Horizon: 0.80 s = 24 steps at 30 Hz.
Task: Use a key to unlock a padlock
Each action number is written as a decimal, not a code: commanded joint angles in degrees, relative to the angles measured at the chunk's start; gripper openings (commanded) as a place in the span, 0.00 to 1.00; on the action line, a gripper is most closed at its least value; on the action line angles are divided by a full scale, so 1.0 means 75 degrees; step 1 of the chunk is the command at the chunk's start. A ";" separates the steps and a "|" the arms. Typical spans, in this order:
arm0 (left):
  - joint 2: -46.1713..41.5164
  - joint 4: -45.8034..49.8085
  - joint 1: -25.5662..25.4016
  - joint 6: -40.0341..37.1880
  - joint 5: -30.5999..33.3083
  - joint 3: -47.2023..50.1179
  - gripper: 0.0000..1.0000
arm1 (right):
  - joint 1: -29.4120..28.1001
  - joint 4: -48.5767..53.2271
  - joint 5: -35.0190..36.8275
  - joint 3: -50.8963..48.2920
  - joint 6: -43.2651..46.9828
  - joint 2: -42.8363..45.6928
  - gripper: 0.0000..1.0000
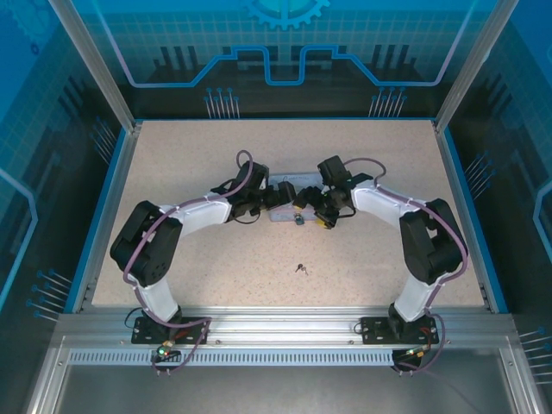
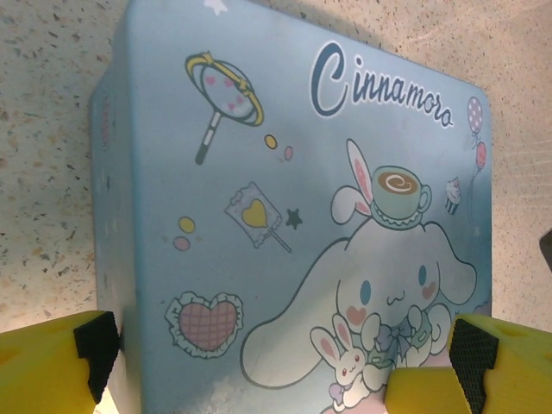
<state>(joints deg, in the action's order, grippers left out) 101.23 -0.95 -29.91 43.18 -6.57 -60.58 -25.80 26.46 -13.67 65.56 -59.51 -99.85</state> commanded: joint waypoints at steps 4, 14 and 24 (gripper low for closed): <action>-0.0562 -0.0101 -0.0043 -0.0205 -0.0076 0.0456 0.99 | 0.0146 0.0502 0.0387 -0.0225 0.0393 0.0728 0.88; -0.1047 0.0213 -0.0014 -0.0553 0.0318 0.0692 0.99 | 0.0393 0.0914 0.0675 0.0028 0.1014 0.1044 0.88; -0.1001 0.0201 0.0098 -0.0654 0.0360 0.0489 0.99 | 0.0618 0.1220 0.1381 0.1274 0.1927 0.0084 0.88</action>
<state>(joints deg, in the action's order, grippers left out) 94.02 -0.30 -29.61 39.94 -4.51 -55.72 -22.61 33.32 -5.91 71.35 -48.47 -95.55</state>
